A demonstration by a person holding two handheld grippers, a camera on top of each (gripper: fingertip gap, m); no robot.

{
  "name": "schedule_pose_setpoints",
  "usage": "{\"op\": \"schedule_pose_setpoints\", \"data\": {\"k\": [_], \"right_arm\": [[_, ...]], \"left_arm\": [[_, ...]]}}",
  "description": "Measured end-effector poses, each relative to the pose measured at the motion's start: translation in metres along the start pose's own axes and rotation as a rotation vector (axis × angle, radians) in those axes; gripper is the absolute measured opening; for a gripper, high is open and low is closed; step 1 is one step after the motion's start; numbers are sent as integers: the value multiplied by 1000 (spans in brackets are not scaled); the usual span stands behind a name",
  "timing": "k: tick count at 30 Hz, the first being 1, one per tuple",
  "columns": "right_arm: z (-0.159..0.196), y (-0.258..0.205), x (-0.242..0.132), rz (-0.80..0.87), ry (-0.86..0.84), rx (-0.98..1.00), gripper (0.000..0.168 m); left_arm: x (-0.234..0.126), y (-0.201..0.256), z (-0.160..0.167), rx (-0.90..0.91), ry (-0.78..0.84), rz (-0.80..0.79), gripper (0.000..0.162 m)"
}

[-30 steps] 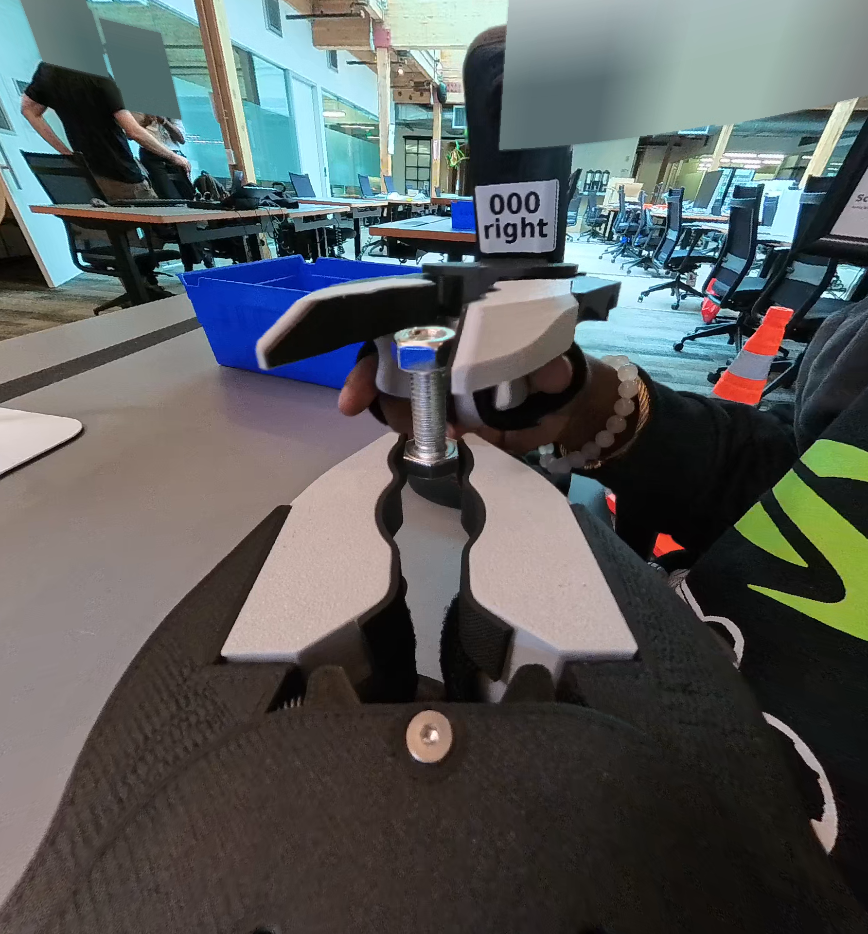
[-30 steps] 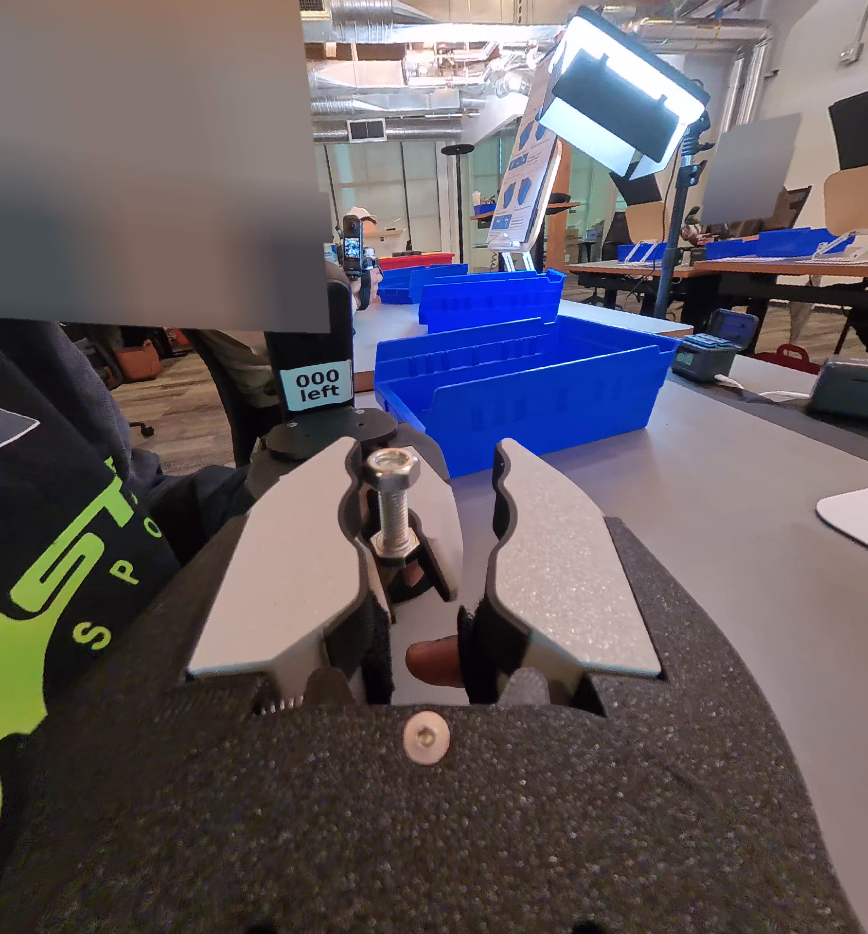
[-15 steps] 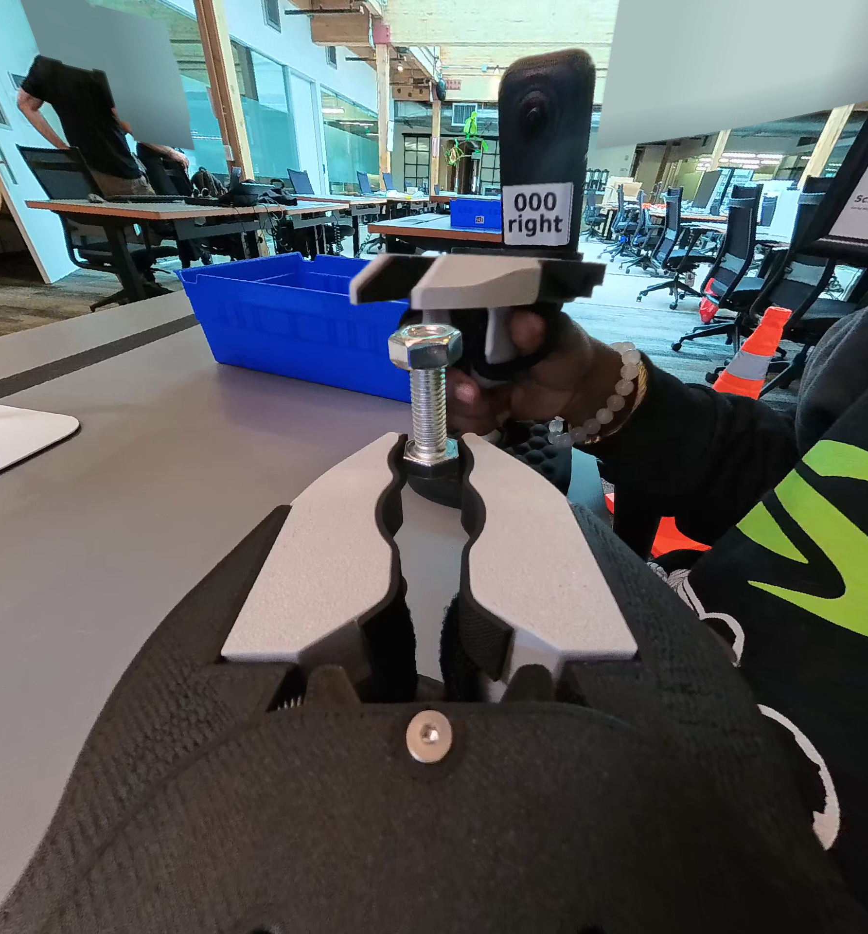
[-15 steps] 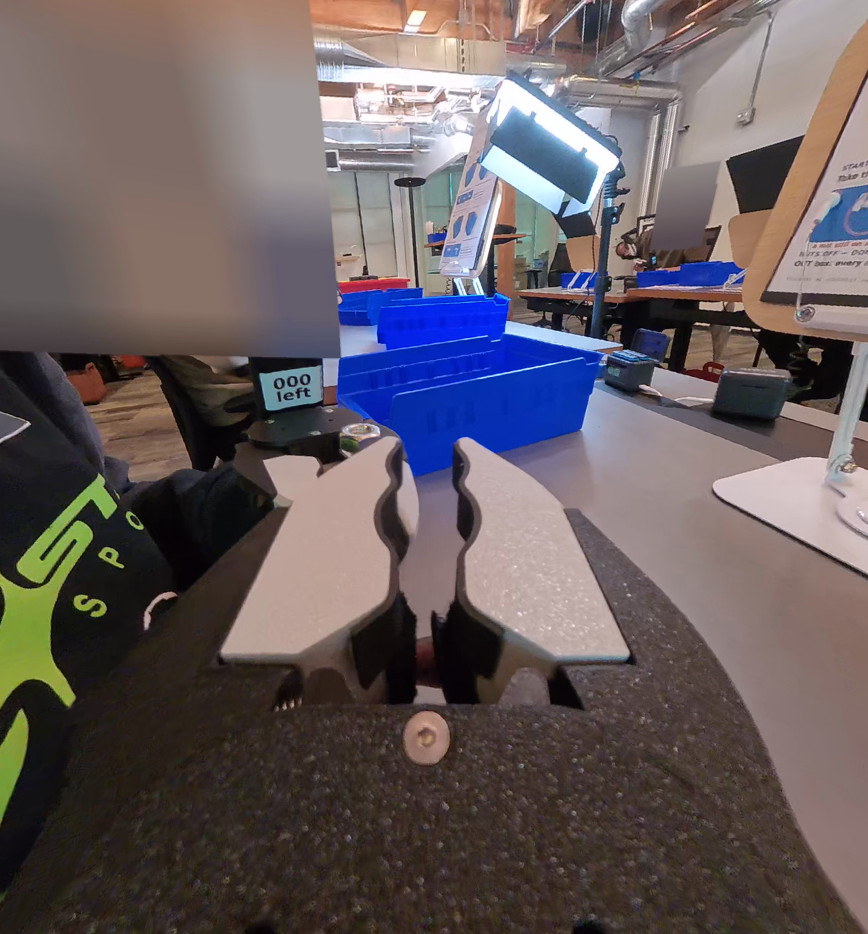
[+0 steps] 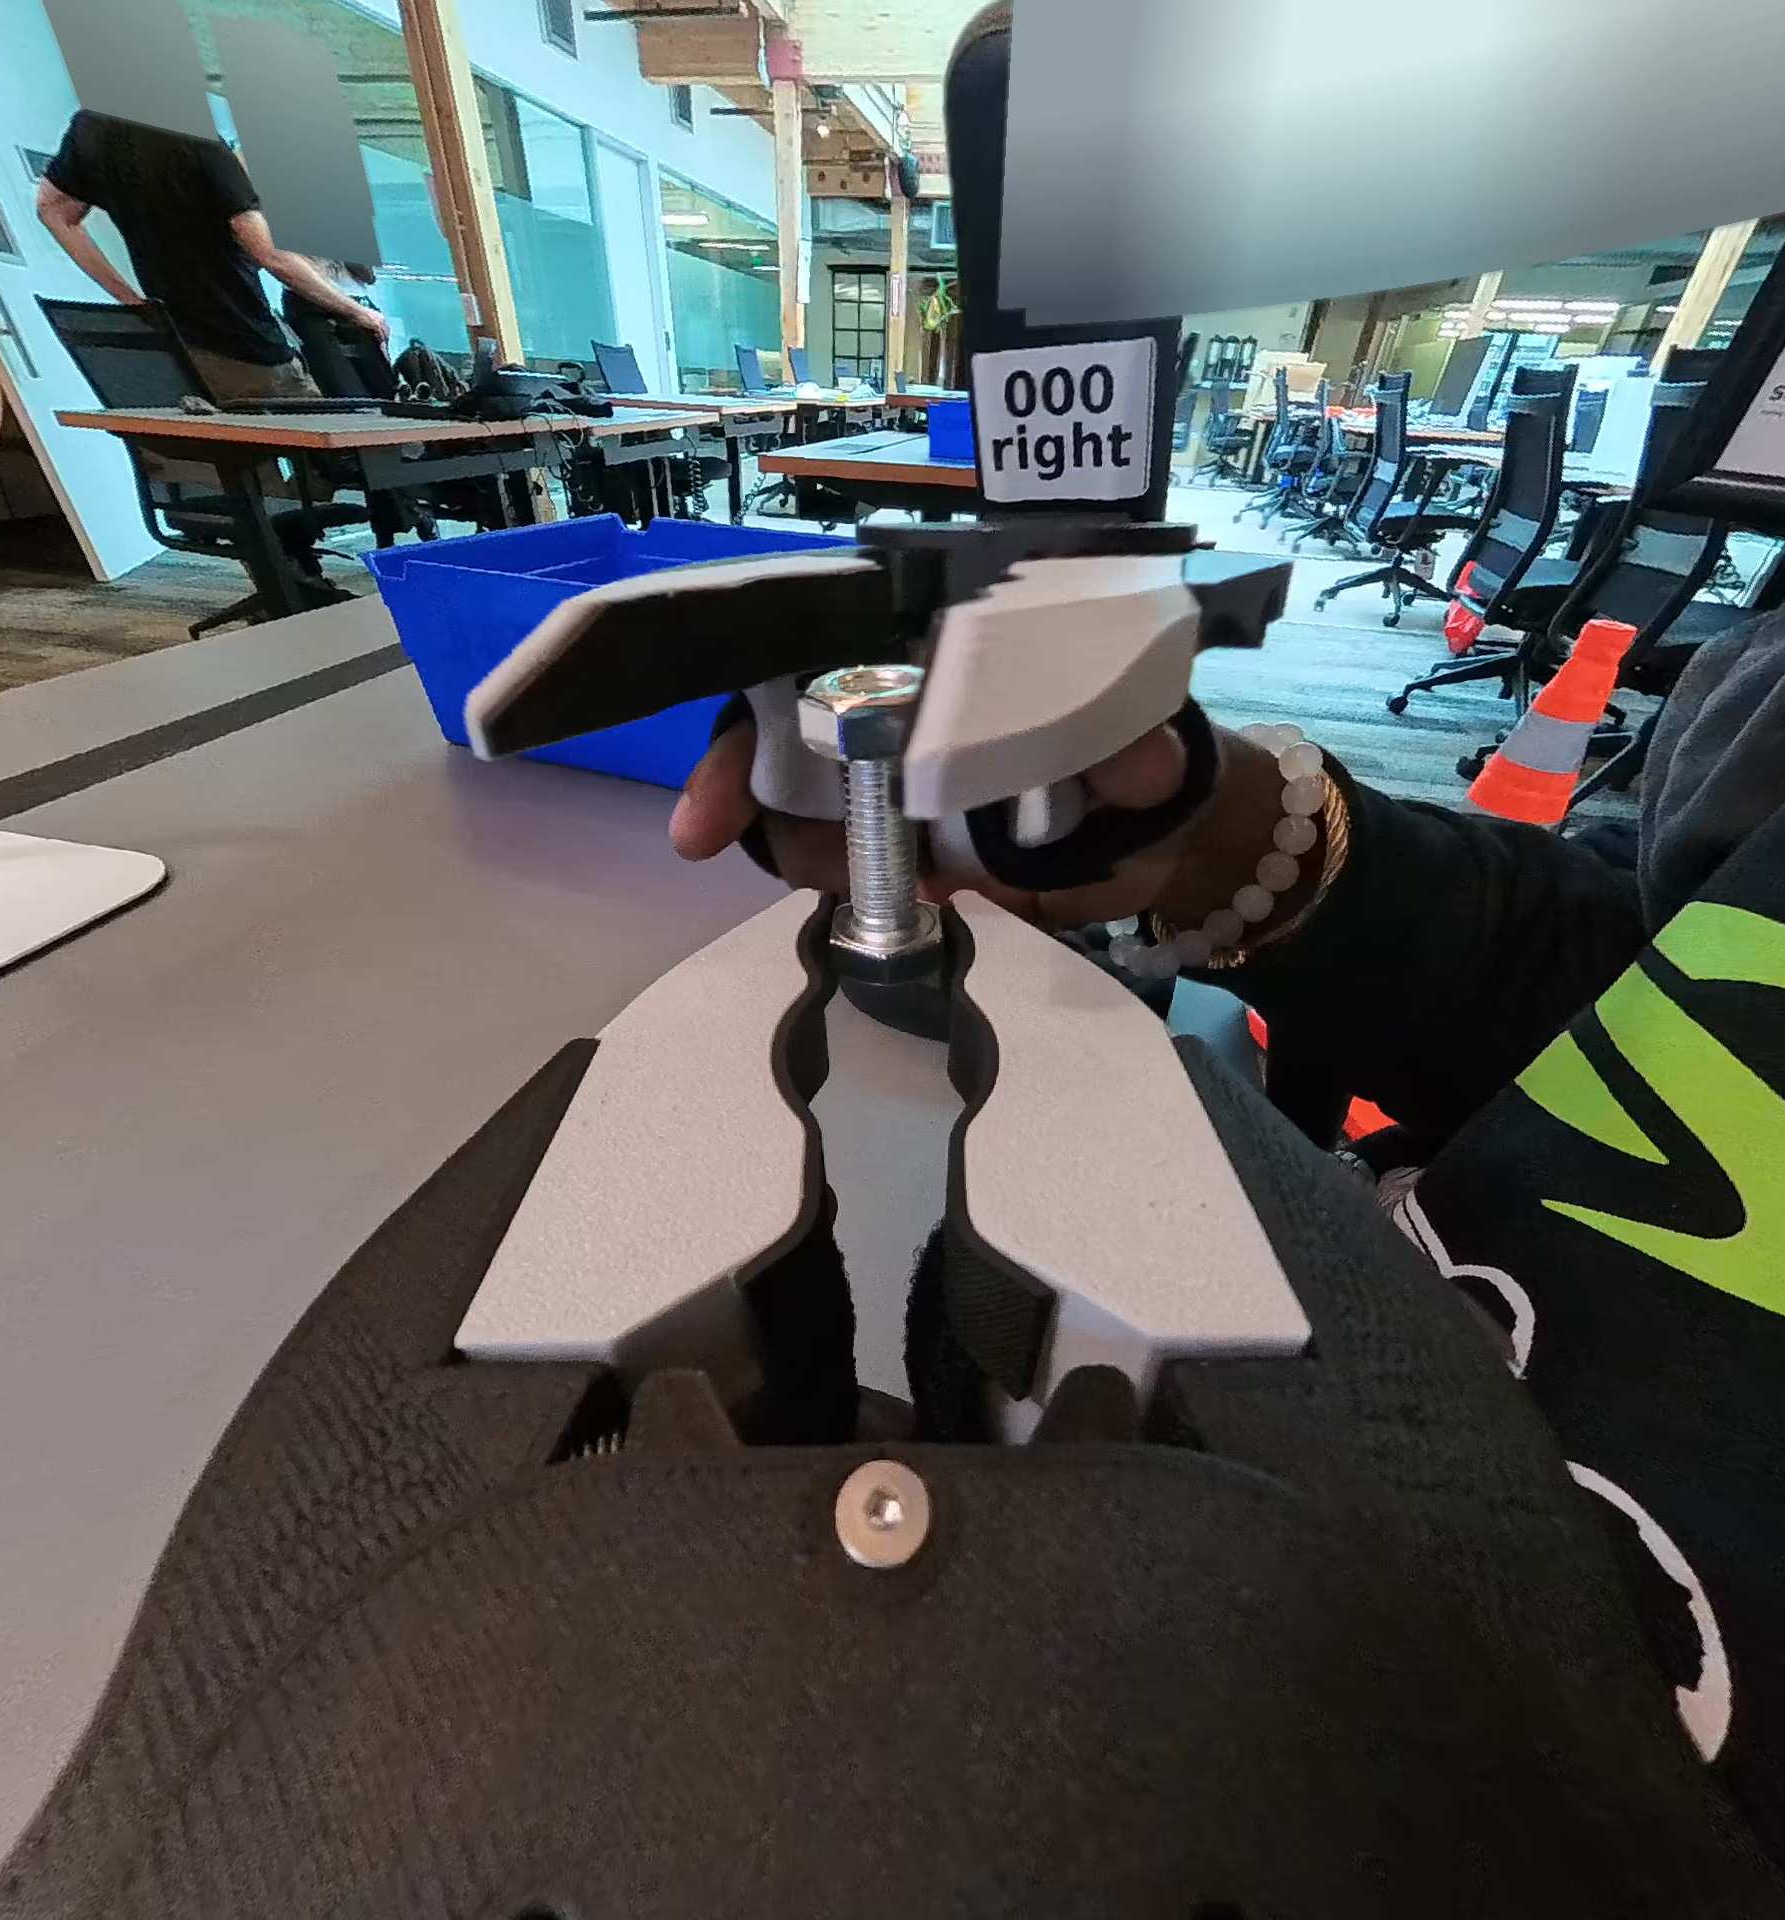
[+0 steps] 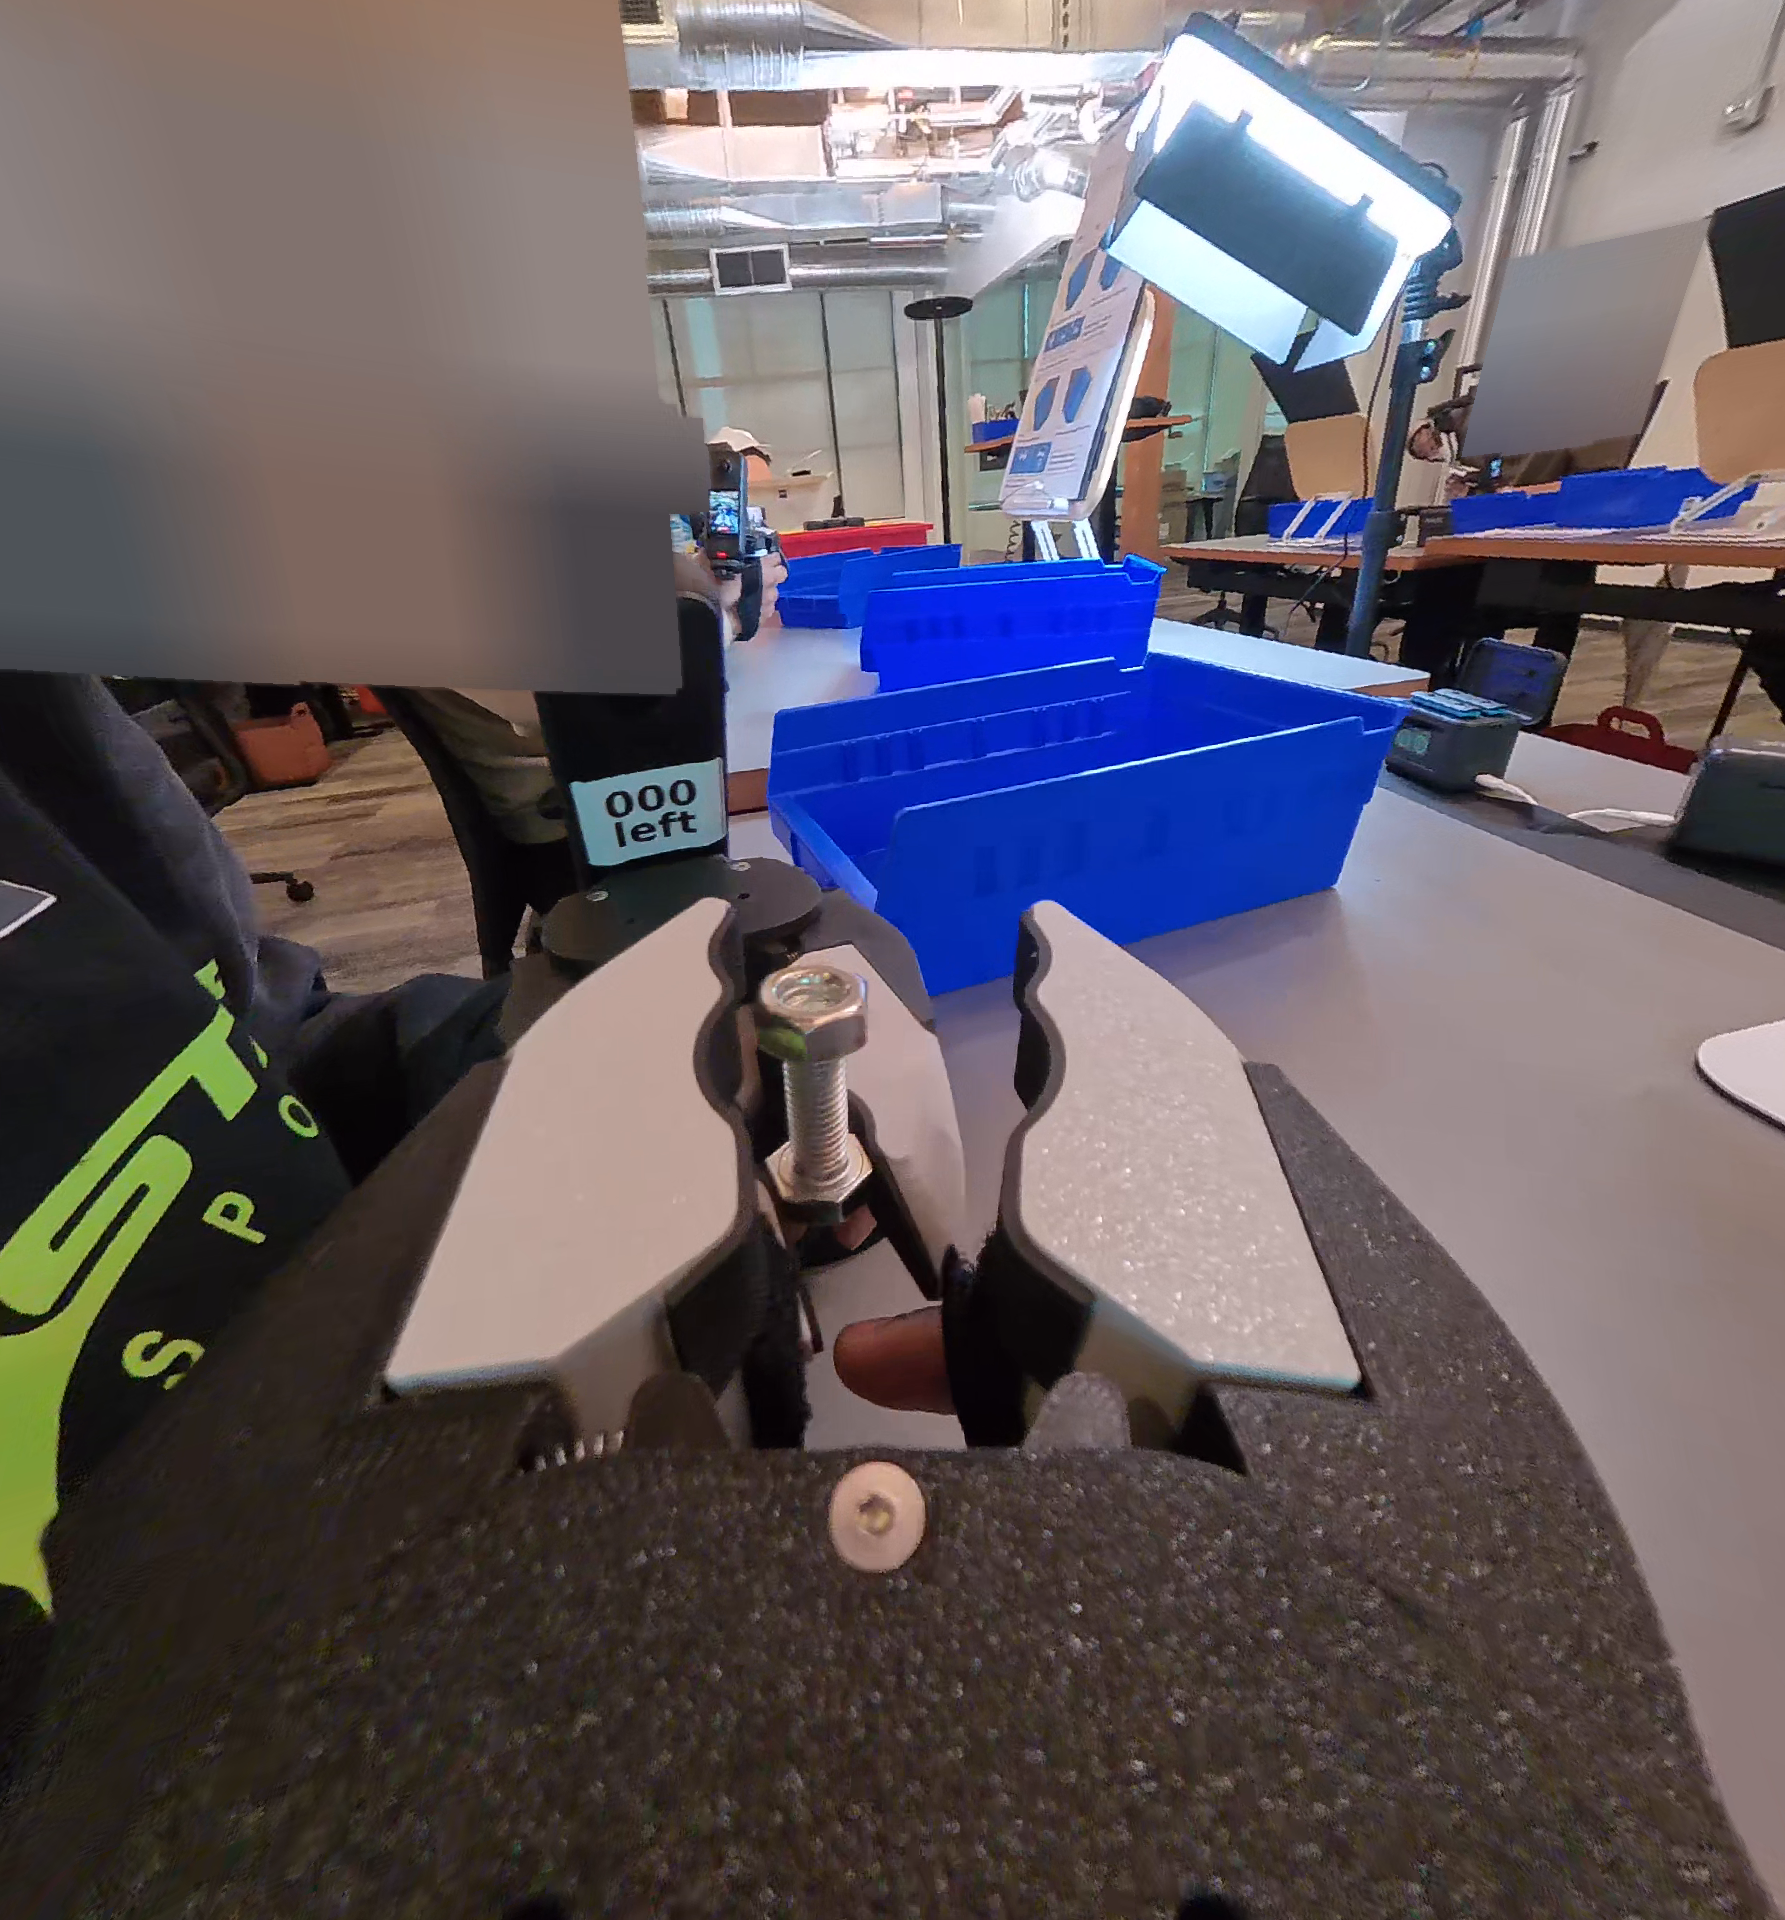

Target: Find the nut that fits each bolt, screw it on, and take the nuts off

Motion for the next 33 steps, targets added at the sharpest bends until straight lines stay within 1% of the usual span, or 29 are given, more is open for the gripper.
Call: {"op": "schedule_pose_setpoints", "data": {"k": [8, 17, 20, 24, 33], "right_arm": [[-7, 0, -19, -3, 18, -15, 40], [-13, -1, -39, -16, 19, -41, 23], [-11, -2, -35, -23, 10, -32, 24], [-9, -1, -29, -27, 11, -6, 32], [-13, -2, -25, -76, 53, 8, 26]], "left_arm": [[0, 0, -1, -6, 7, -1, 19], [0, 0, 0, -3, 1, 1, 18], [0, -1, 0, -4, 3, -2, 18], [-1, -1, -1, -10, 18, -4, 18], [-6, 0, -10, -41, 115, 29, 18]]}}
Point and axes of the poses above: each gripper's, where its closed fingertips meet, x out along the fingers, z out of its underside, y = z × x across the jaws, the point moved 6 cm from there along -x, back along the fingers, and after that the axes turned 14 degrees about y, right-handed, at the moved point
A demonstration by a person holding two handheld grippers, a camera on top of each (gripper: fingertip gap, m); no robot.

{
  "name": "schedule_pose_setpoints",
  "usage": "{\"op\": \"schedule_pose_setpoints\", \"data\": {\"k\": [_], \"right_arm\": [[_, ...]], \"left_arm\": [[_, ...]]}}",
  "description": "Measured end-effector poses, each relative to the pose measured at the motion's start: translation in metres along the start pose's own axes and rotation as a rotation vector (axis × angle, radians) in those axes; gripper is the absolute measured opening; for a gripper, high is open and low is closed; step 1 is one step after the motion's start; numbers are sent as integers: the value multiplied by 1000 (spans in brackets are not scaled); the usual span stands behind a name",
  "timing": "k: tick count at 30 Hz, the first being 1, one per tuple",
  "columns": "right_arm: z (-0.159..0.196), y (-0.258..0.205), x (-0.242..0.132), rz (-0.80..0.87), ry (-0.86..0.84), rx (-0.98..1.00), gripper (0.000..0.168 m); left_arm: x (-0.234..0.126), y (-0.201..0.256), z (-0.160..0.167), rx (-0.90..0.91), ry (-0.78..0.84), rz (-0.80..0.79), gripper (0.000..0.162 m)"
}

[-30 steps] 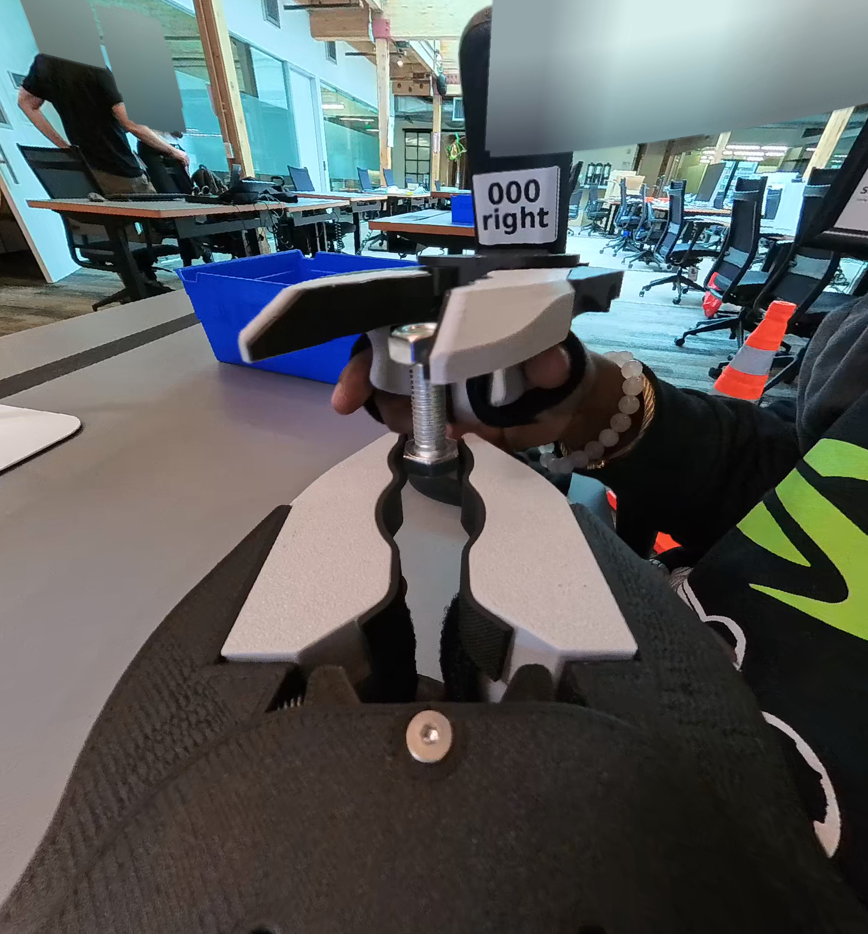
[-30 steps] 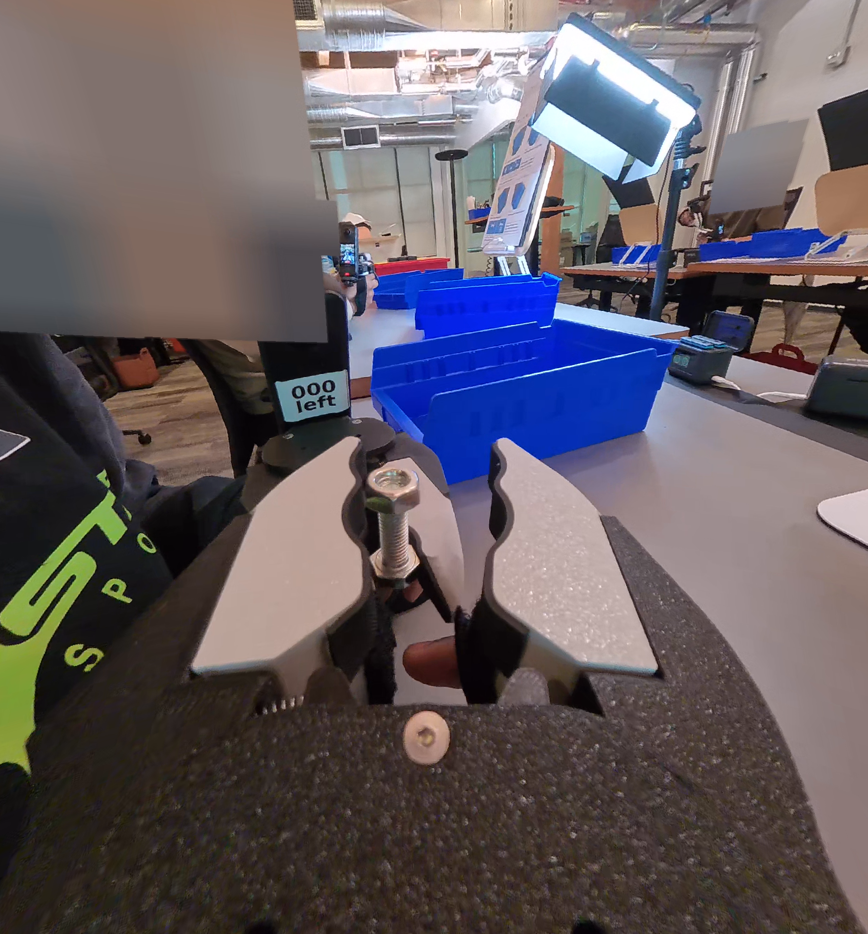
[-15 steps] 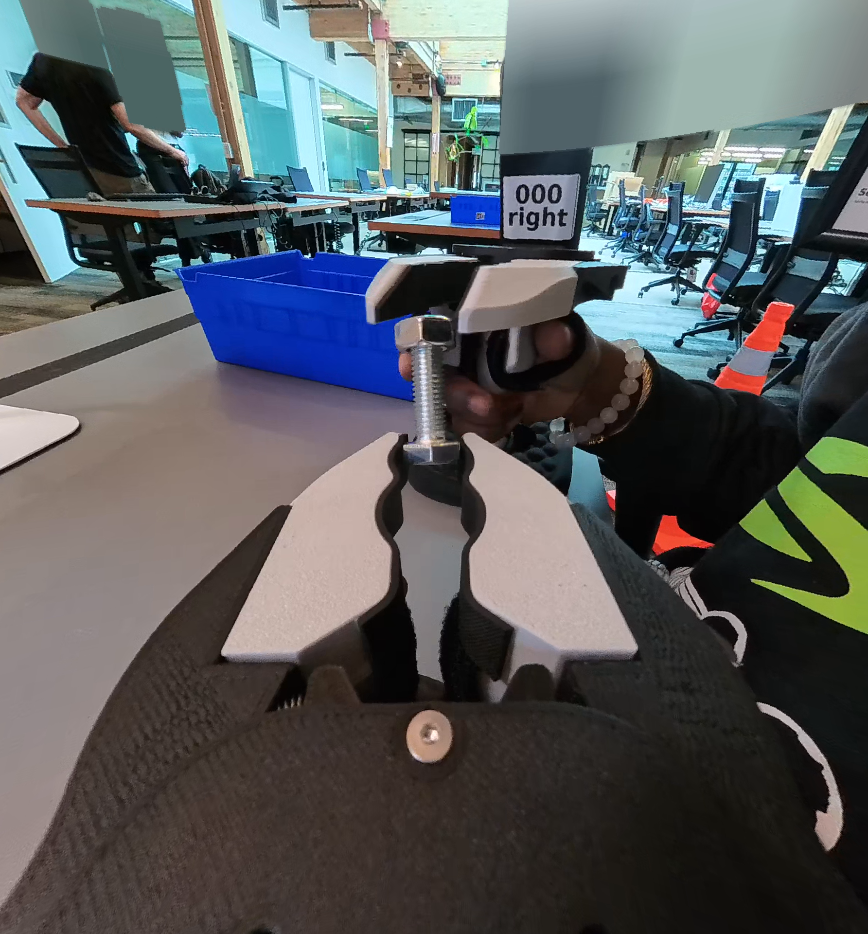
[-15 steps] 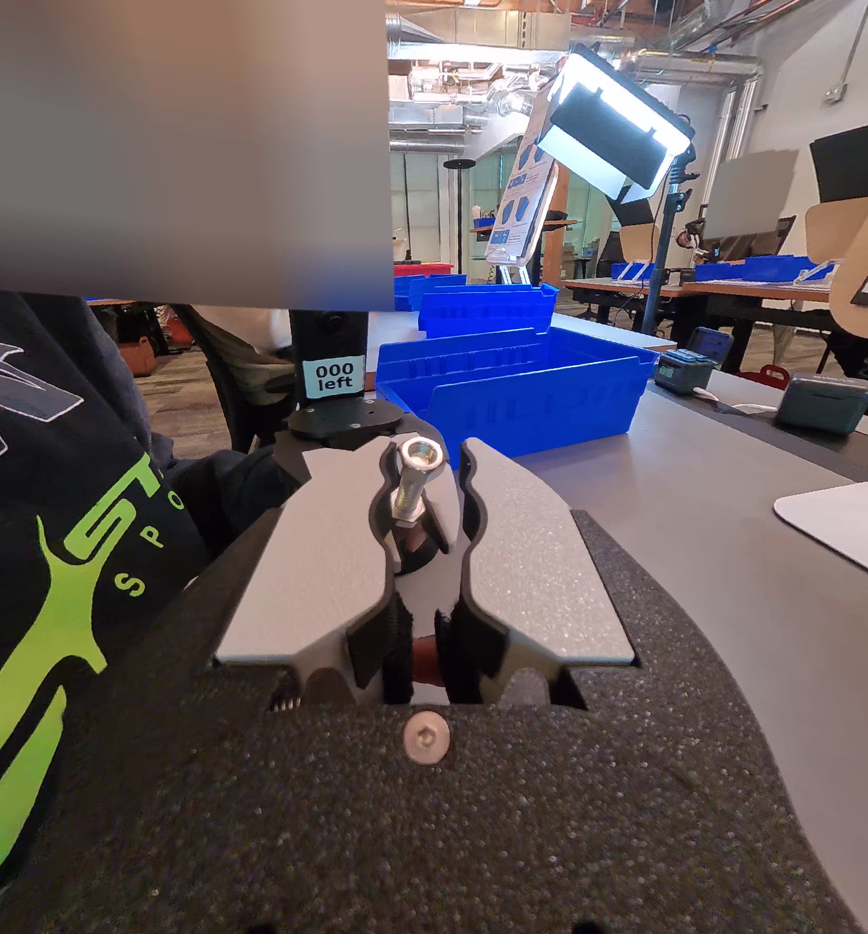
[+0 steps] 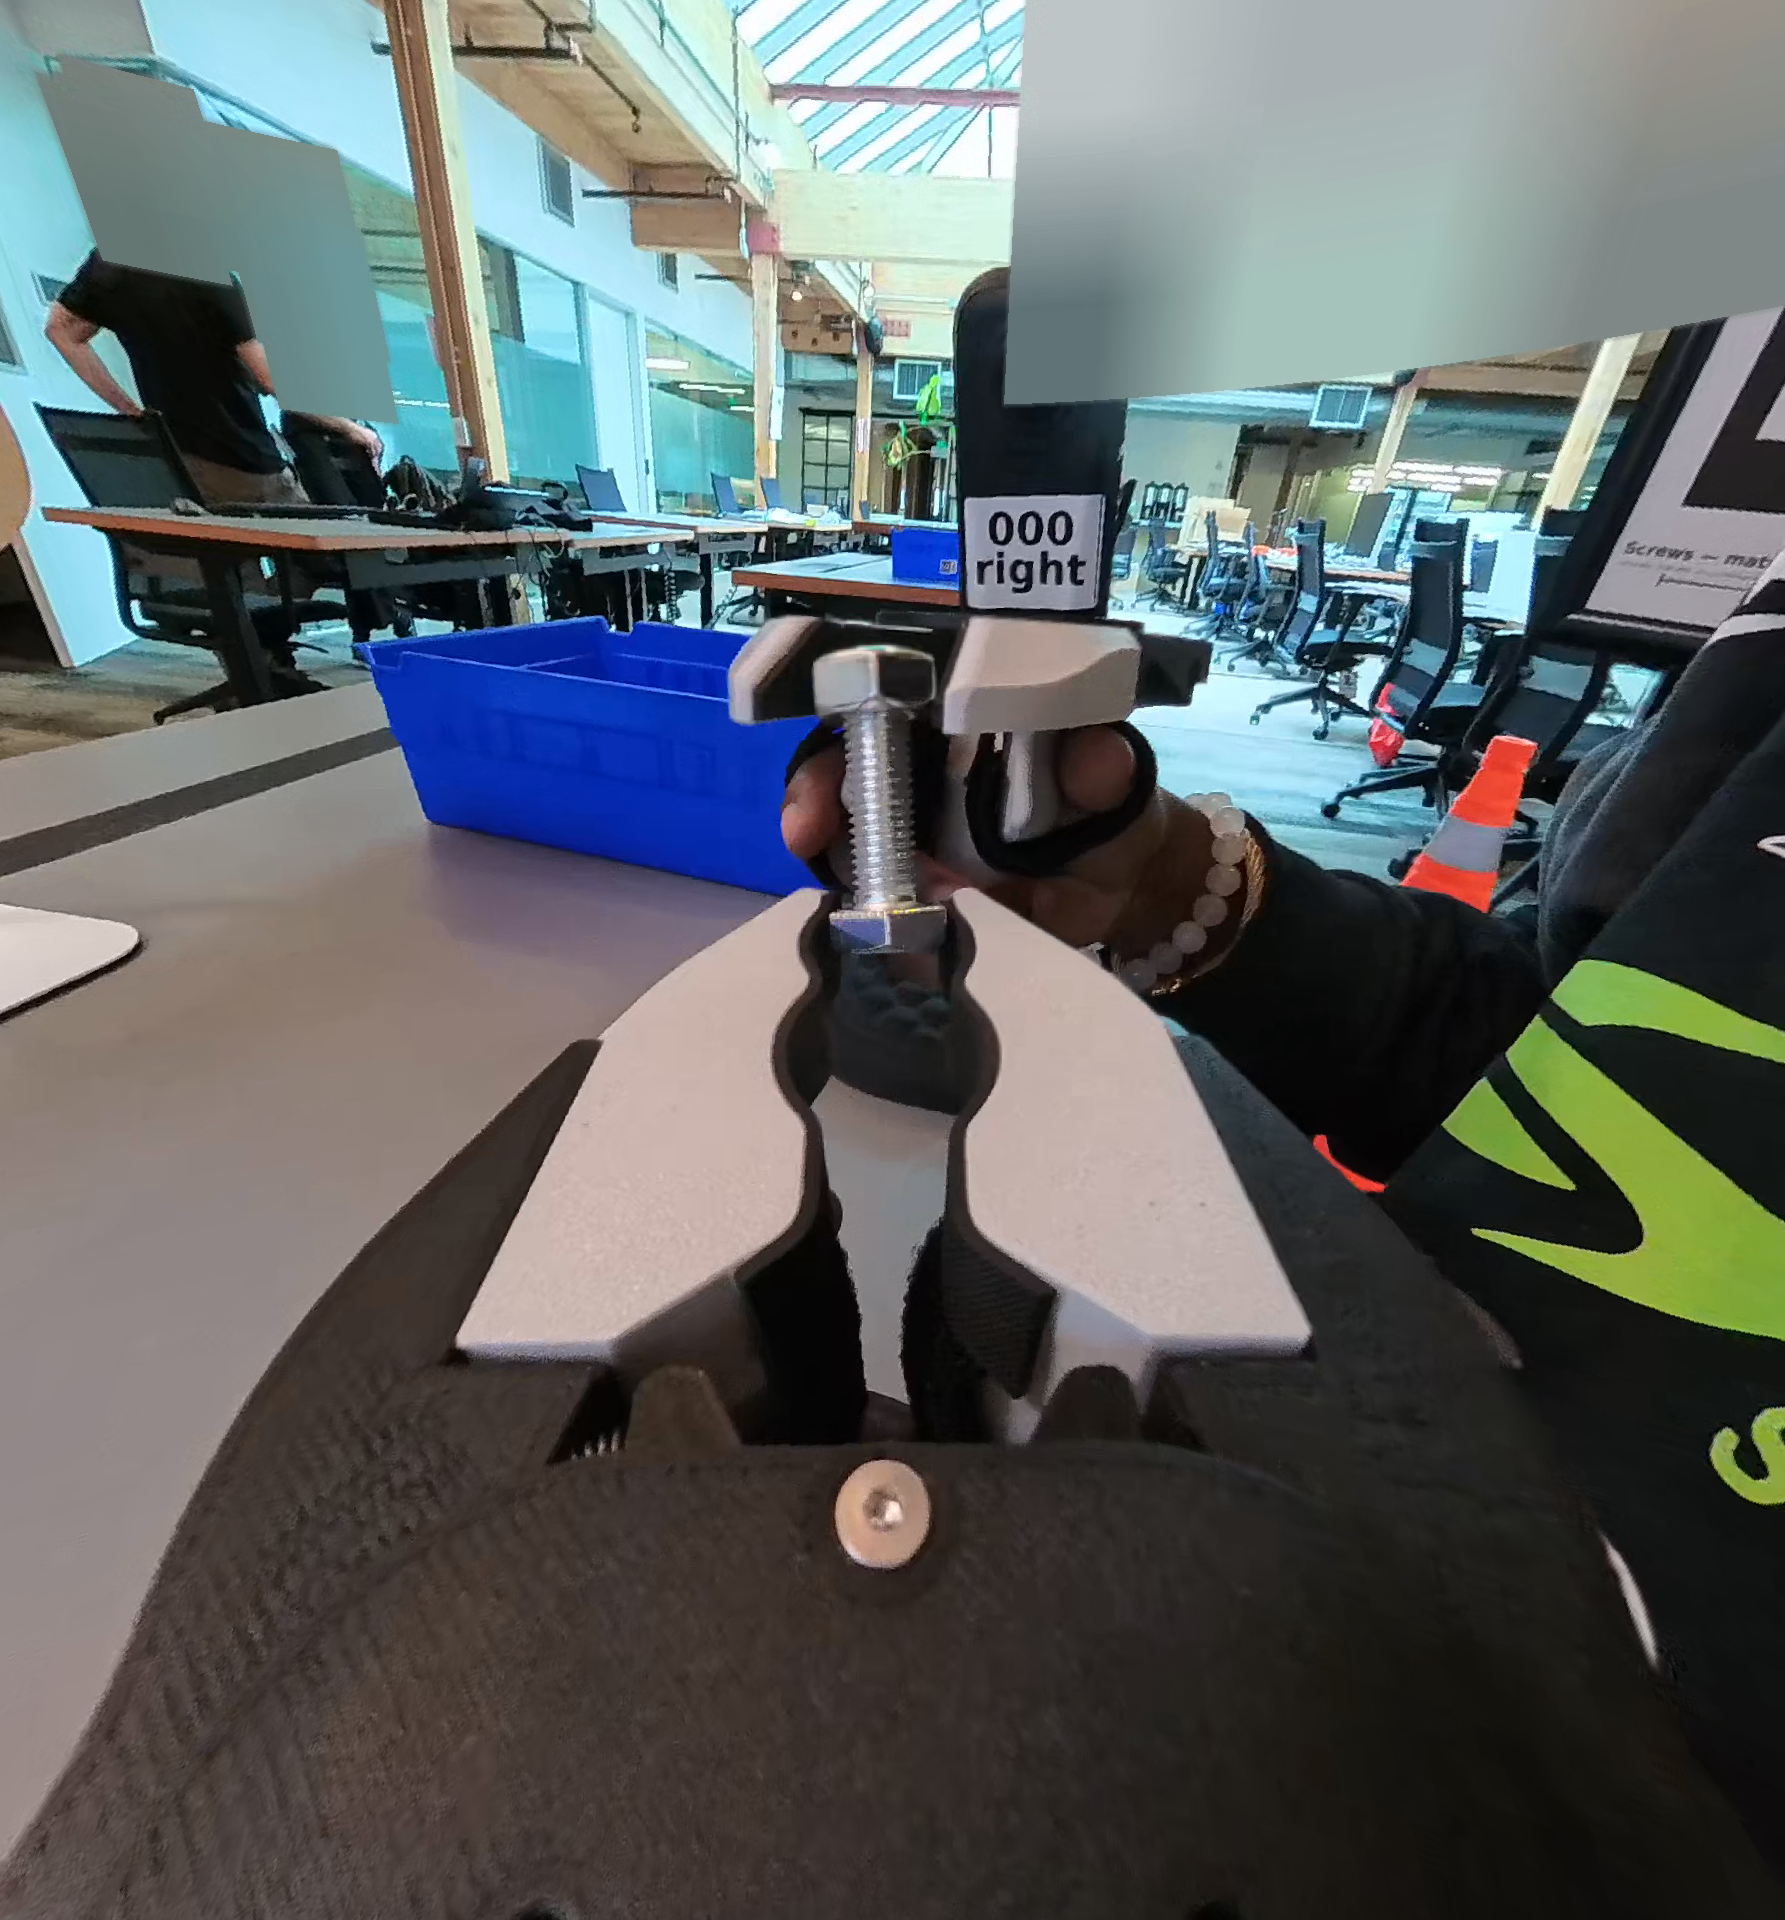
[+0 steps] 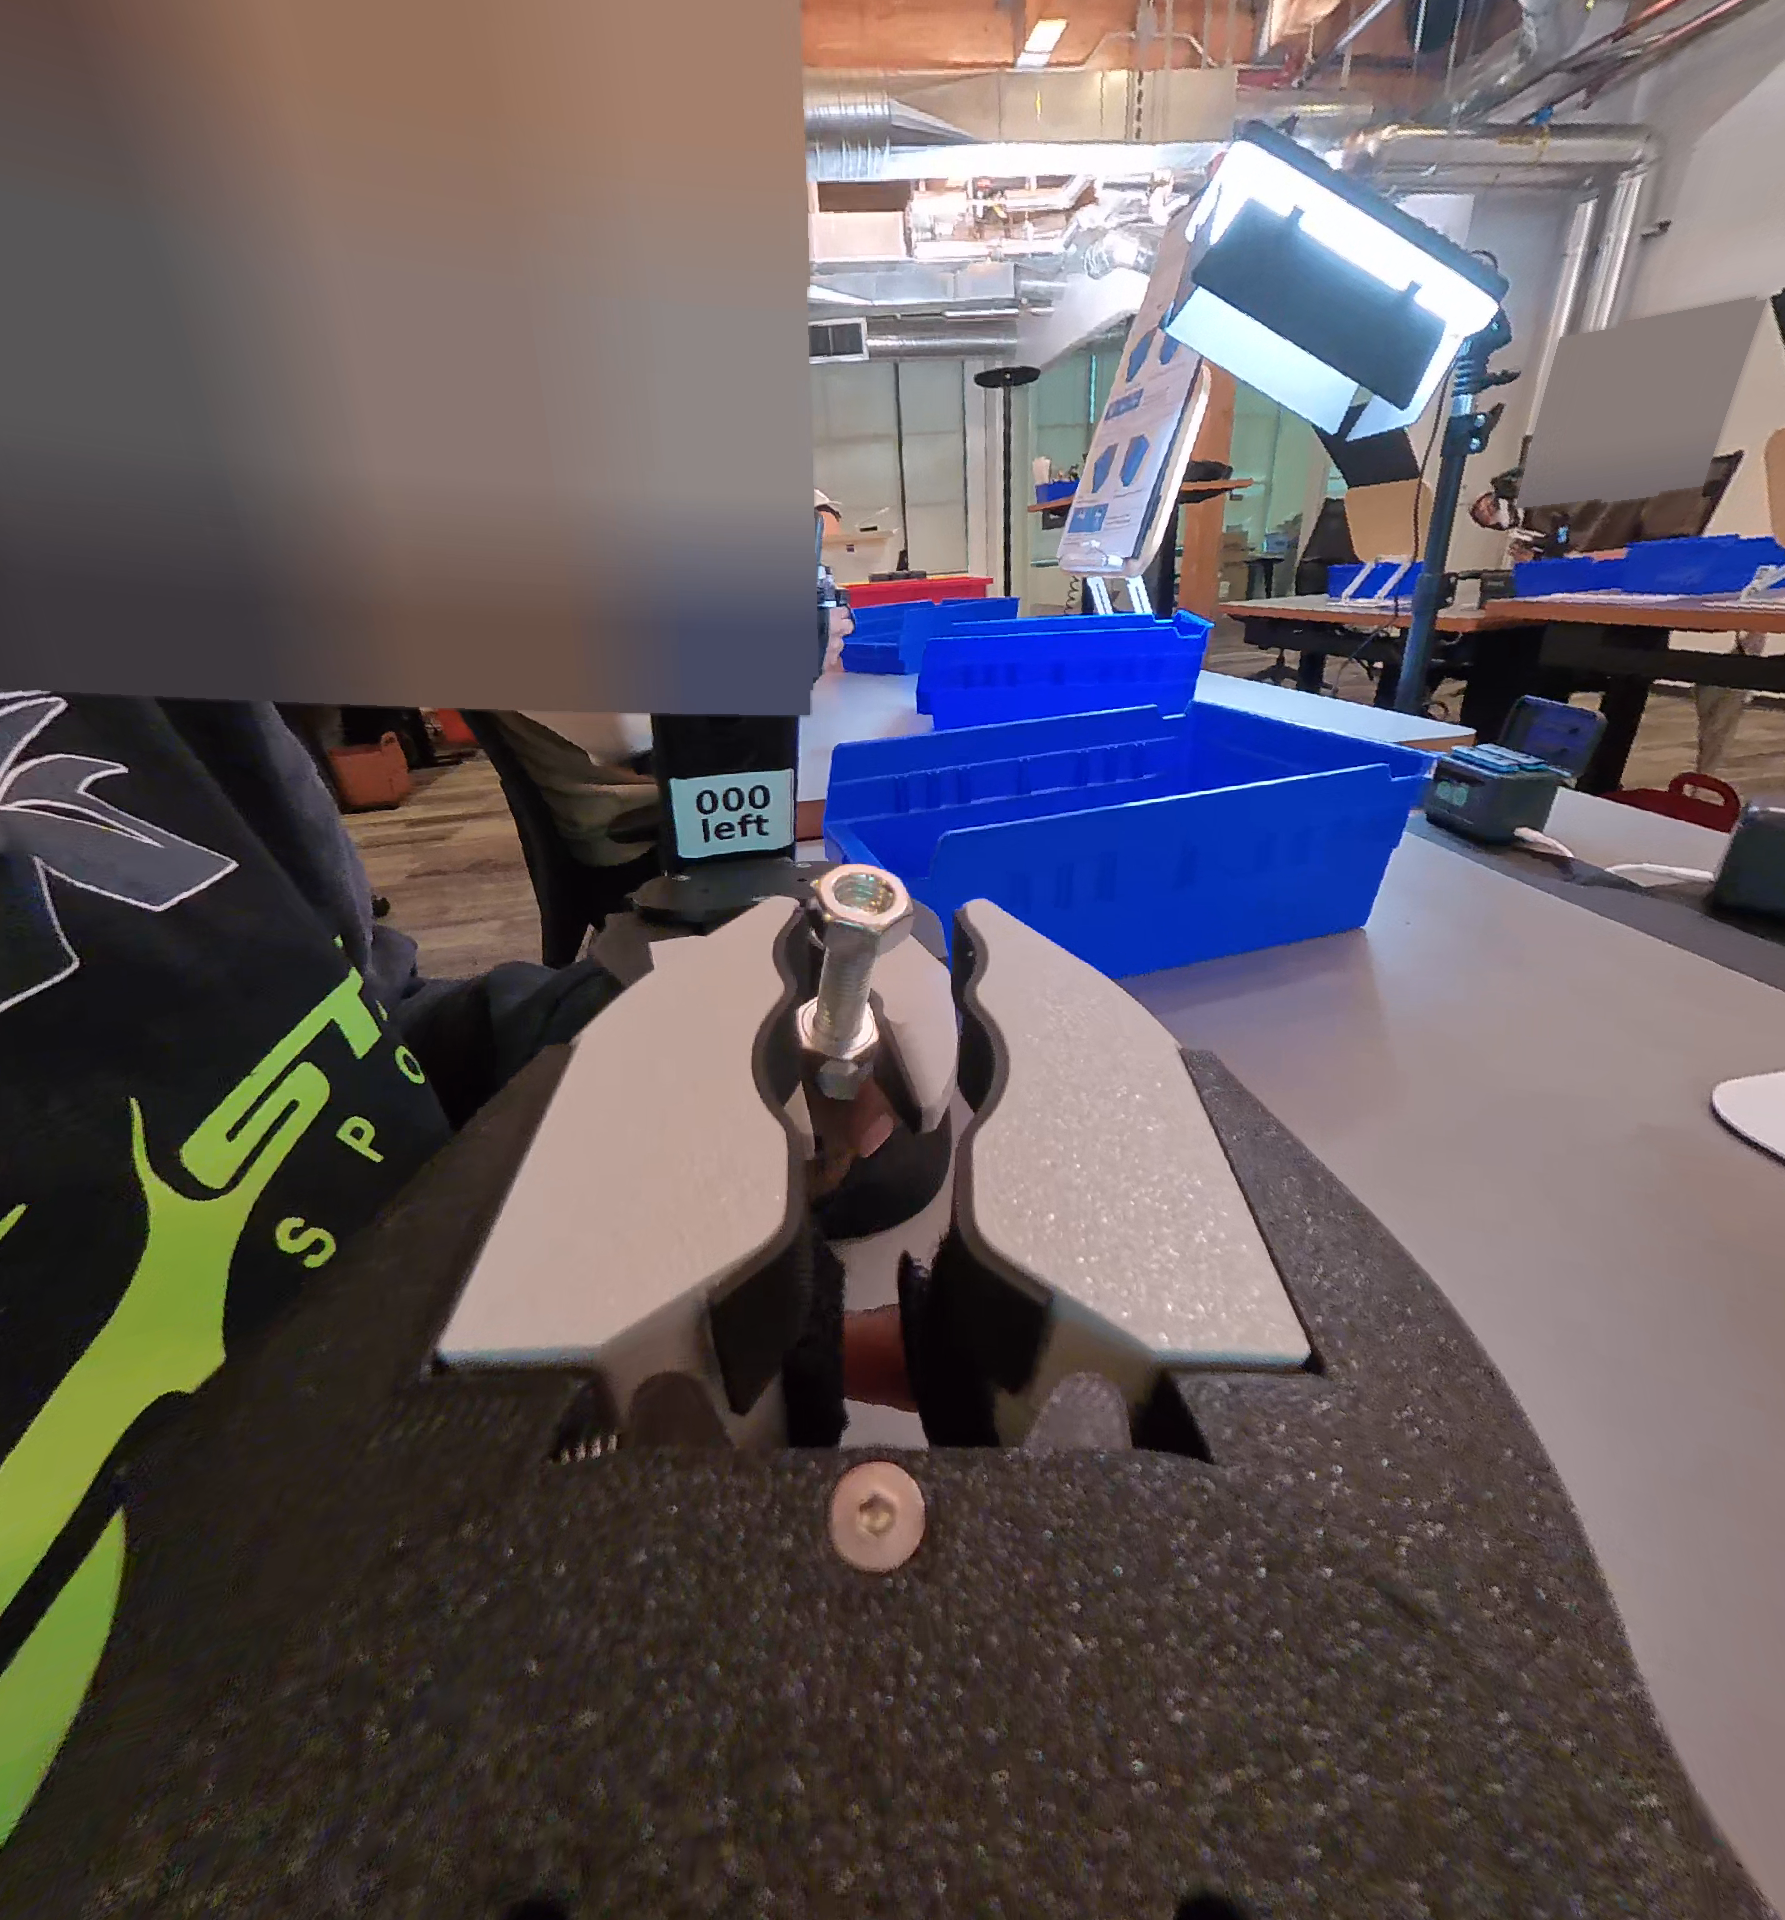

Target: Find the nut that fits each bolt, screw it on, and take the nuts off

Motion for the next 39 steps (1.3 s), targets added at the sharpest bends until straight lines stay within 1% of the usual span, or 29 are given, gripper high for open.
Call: {"op": "schedule_pose_setpoints", "data": {"k": [3, 5, 11, 14, 17, 19, 23, 26, 29, 34, 39], "right_arm": [[-1, 0, -1, -3, 7, -5, 27], [-3, -2, -1, -24, 13, 2, 27], [-4, -3, 8, -47, -14, 3, 35], [0, 1, 7, -39, -27, -8, 32], [1, 5, -1, -24, -9, 12, 31], [2, 10, -7, 10, -9, 9, 26], [-4, 4, -6, -30, 28, 24, 31], [-4, 0, 1, -50, 18, 14, 33], [-2, 2, 4, -52, 6, 7, 30], [-3, 6, -6, -26, 9, 8, 28], [-8, 2, -3, -54, 26, 10, 30]], "left_arm": [[-1, 0, -2, -6, 20, 4, 18], [-1, 0, -1, -1, 6, -2, 18], [0, 0, 1, 9, -5, 2, 18], [-1, 1, -1, 11, 6, 8, 18], [-2, 0, -2, 0, 18, 6, 18], [-2, 0, -2, -1, 21, 9, 18], [-1, 0, -1, 5, 9, 7, 18], [-1, 0, -1, 4, 6, 5, 18], [-1, 1, -1, 8, 6, 8, 18], [-1, 0, -1, 3, 14, 5, 18], [-1, 0, -1, 5, 10, 4, 18]]}}
Point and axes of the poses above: each gripper's, where its closed fingertips meet, x out along the fingers, z out of its underside, y = z × x across the jaws, the point moved 6 cm from there along -x, back along the fingers, and after that the axes turned 14 degrees about y, right-handed, at the moved point
